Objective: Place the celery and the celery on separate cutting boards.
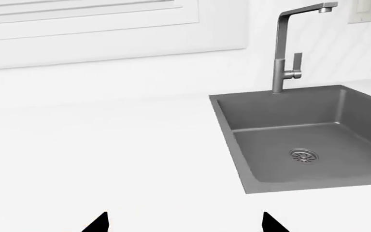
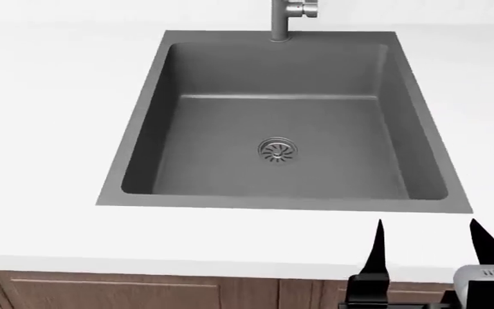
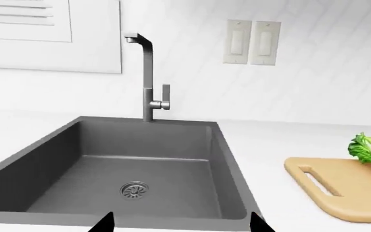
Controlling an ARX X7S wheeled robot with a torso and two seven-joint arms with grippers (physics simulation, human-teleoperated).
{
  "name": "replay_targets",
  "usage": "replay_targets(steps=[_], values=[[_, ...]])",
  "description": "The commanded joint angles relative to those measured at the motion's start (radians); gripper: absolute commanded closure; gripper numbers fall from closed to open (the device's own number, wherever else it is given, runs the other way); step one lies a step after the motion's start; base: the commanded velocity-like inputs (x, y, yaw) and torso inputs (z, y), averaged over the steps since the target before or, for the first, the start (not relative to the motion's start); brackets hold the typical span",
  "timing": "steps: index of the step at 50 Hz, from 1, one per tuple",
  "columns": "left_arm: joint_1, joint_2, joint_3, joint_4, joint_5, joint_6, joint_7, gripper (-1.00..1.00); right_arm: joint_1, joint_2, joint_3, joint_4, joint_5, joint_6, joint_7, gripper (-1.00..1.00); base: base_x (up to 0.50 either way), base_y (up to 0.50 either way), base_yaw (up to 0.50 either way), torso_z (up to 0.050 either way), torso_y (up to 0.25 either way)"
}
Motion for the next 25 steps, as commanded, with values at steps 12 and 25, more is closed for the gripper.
replay_targets(steps=[12,25], values=[[0.014,0.004,-0.031,-0.009,-0.033,0.011,-0.016,-1.00,-0.003,0.011,-0.004,-0.004,0.001,0.011,0.015,-1.00,0.15,0.50,0.00,0.000,0.000],[0.014,-0.001,-0.030,-0.015,-0.037,0.012,-0.024,-1.00,0.001,0.013,-0.014,0.005,0.005,0.007,0.019,-1.00,0.15,0.50,0.00,0.000,0.000]])
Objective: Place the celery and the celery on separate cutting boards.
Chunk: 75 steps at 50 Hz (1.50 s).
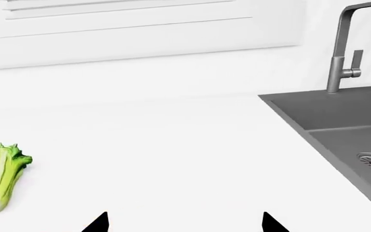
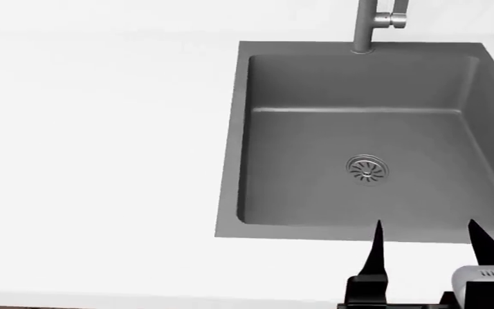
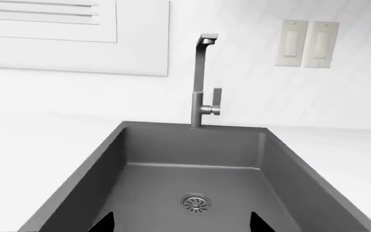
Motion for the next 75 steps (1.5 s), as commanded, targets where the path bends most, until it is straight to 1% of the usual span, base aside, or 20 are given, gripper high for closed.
replay_targets(steps=[1,7,19,31,33,39,44,56,58,59,60,61,62,65,66,67,69,70,75], values=[[0.003,0.001,-0.035,-0.011,-0.039,-0.004,-0.022,-1.00,0.004,0.006,-0.006,-0.003,0.001,0.018,0.012,-1.00,0.15,0.50,0.00,0.000,0.000],[-0.010,-0.008,-0.042,-0.012,-0.057,-0.015,-0.037,-1.00,0.008,0.010,-0.015,-0.005,-0.001,0.022,0.016,-1.00,0.08,0.50,0.00,0.000,0.000],[0.018,-0.004,-0.034,-0.022,-0.024,0.005,-0.026,-1.00,0.000,0.009,-0.012,0.008,0.002,0.008,0.018,-1.00,0.00,0.50,0.00,0.000,0.000],[-0.003,-0.015,-0.008,-0.028,-0.021,-0.017,-0.060,-1.00,-0.001,0.012,-0.015,0.009,0.005,0.008,0.023,-1.00,0.03,0.50,0.00,0.000,0.000],[-0.002,-0.025,-0.031,-0.025,-0.046,-0.028,-0.064,-1.00,0.000,0.013,-0.016,0.012,0.005,0.007,0.024,-1.00,0.08,0.50,0.00,0.000,0.000],[0.006,-0.022,-0.011,-0.032,-0.020,-0.015,-0.056,-1.00,-0.003,0.012,-0.019,0.016,0.004,-0.001,0.026,-1.00,0.09,0.50,0.00,0.000,0.000],[-0.018,-0.026,0.000,-0.025,-0.043,-0.037,-0.082,-1.00,-0.003,0.011,-0.017,0.011,0.008,-0.002,0.028,-1.00,0.13,0.50,0.00,0.000,0.000],[-0.036,-0.024,0.048,-0.037,-0.021,-0.052,-0.112,-1.00,0.010,0.001,0.001,0.020,0.039,0.022,0.036,-1.00,0.06,0.06,0.00,0.000,0.000],[-0.038,-0.019,0.048,-0.045,-0.025,-0.058,-0.121,-1.00,0.017,0.003,0.005,0.013,0.045,0.033,0.040,-1.00,0.00,0.00,0.00,0.000,0.000],[-0.044,-0.021,0.030,-0.044,-0.062,-0.075,-0.133,-1.00,0.020,0.003,0.004,0.014,0.045,0.033,0.041,-1.00,0.00,0.00,0.00,0.000,0.000],[-0.056,-0.014,0.036,-0.050,-0.077,-0.086,-0.146,-1.00,0.018,0.003,0.002,0.014,0.044,0.032,0.042,-1.00,0.00,0.00,0.00,0.000,0.000],[-0.110,-0.012,0.062,-0.053,-0.115,-0.127,-0.189,-1.00,0.014,0.001,-0.001,0.016,0.042,0.028,0.042,-1.00,0.00,0.00,0.00,0.000,0.000],[-0.142,-0.012,0.063,-0.056,-0.155,-0.154,-0.219,-1.00,0.013,0.001,-0.002,0.016,0.041,0.027,0.043,-1.00,0.00,0.00,0.00,0.000,0.000],[-0.319,0.022,0.125,-0.107,-0.317,-0.272,-0.395,-1.00,0.013,0.003,0.000,0.019,0.044,0.027,0.042,-1.00,0.00,0.00,0.00,0.000,0.000],[-0.341,0.026,0.130,-0.118,-0.347,-0.290,-0.430,-1.00,0.013,0.003,0.000,0.019,0.044,0.027,0.043,-1.00,0.00,0.00,0.00,0.000,0.000],[-0.415,0.048,0.174,-0.156,-0.390,-0.329,-0.499,-1.00,0.014,0.004,0.004,0.019,0.047,0.029,0.044,-1.00,0.00,0.00,0.00,0.000,0.000],[-0.471,0.064,0.209,-0.174,-0.416,-0.352,-0.542,-1.00,0.008,0.004,0.004,0.019,0.047,0.026,0.043,-1.00,0.00,0.00,0.00,0.000,0.000],[-0.523,0.079,0.231,-0.196,-0.455,-0.369,-0.579,-1.00,0.005,0.003,0.004,0.023,0.045,0.022,0.044,-1.00,0.00,0.00,0.00,0.000,0.000],[-0.648,0.124,0.291,-0.297,-0.490,-0.388,-0.639,-1.00,0.010,0.002,-0.005,0.039,0.043,0.016,0.044,-1.00,0.00,0.00,0.00,0.000,0.000]])
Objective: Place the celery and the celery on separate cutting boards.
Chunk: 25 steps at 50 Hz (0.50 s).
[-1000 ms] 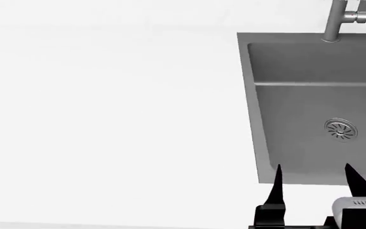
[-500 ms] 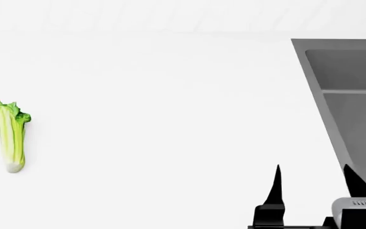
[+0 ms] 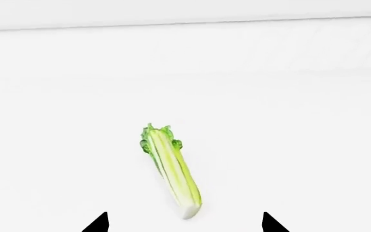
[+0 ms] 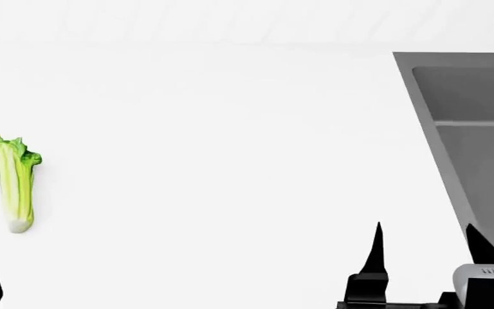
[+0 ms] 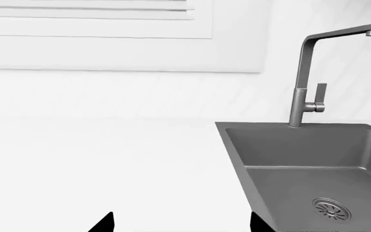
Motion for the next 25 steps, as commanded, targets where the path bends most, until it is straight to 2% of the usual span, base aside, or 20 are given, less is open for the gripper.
replay_targets(steps=[1,5,7,8,10,12,13,14,25], values=[[-0.319,0.093,0.116,-0.178,-0.227,-0.144,-0.259,-1.00,0.002,0.000,-0.006,0.019,-0.003,0.010,0.011,-1.00,0.00,0.00,0.00,0.000,0.000],[-0.371,0.114,0.157,-0.231,-0.223,-0.156,-0.290,-1.00,0.004,0.000,-0.014,0.024,-0.004,0.010,0.013,-1.00,0.00,0.00,0.00,0.000,0.000],[-0.382,0.122,0.200,-0.237,-0.158,-0.144,-0.261,-1.00,0.006,0.000,-0.017,0.028,-0.003,0.012,0.013,-1.00,0.00,0.00,0.00,0.000,0.000],[-0.388,0.133,0.212,-0.278,-0.149,-0.156,-0.298,-1.00,0.008,0.001,-0.017,0.030,-0.003,0.012,0.014,-1.00,0.00,0.00,0.00,0.000,0.000],[-0.386,0.143,0.266,-0.294,-0.065,-0.116,-0.227,-1.00,0.011,0.002,-0.017,0.025,0.001,0.022,0.017,-1.00,0.00,0.00,0.00,0.000,0.000],[-0.390,0.142,0.283,-0.309,-0.039,-0.109,-0.219,-1.00,0.016,0.004,-0.015,0.021,0.004,0.027,0.019,-1.00,0.00,0.00,0.00,0.000,0.000],[-0.415,0.147,0.296,-0.348,-0.039,-0.147,-0.269,-1.00,0.015,0.004,-0.015,0.021,0.003,0.027,0.020,-1.00,0.00,0.00,0.00,0.000,0.000],[-0.417,0.149,0.297,-0.353,-0.037,-0.143,-0.268,-1.00,0.015,0.004,-0.016,0.022,0.004,0.027,0.020,-1.00,0.00,0.00,0.00,0.000,0.000],[-0.431,0.152,0.442,-0.495,0.178,-0.026,-0.171,-1.00,0.010,0.002,-0.024,0.034,0.003,0.012,0.021,-1.00,0.00,0.00,0.00,0.000,0.000]])
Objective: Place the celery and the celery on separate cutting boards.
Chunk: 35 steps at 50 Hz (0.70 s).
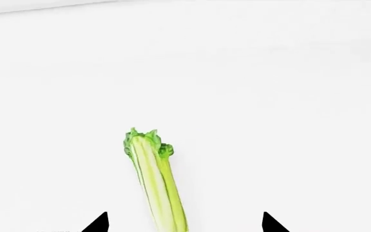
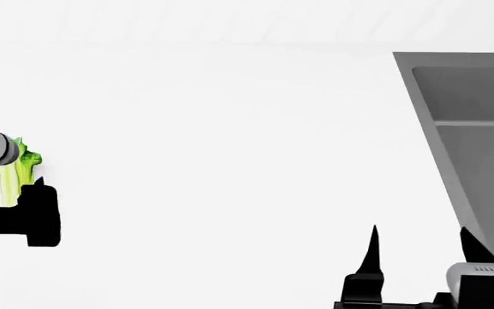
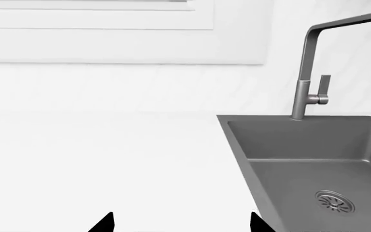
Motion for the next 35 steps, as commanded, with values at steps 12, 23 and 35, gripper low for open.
replay_targets(steps=[12,23,35], values=[[-0.037,0.052,0.212,-0.300,0.252,0.167,0.090,-1.00,-0.011,0.003,-0.004,0.016,-0.001,-0.007,0.010,-1.00,0.00,0.00,0.00,0.000,0.000],[-0.009,0.048,0.223,-0.367,0.279,0.215,0.125,-1.00,-0.015,0.001,-0.010,0.022,-0.001,-0.016,0.012,-1.00,0.00,0.00,0.00,0.000,0.000],[-0.004,0.071,0.260,-0.457,0.316,0.258,0.164,-1.00,-0.021,0.001,-0.014,0.032,0.002,-0.030,0.012,-1.00,0.00,0.00,0.00,0.000,0.000]])
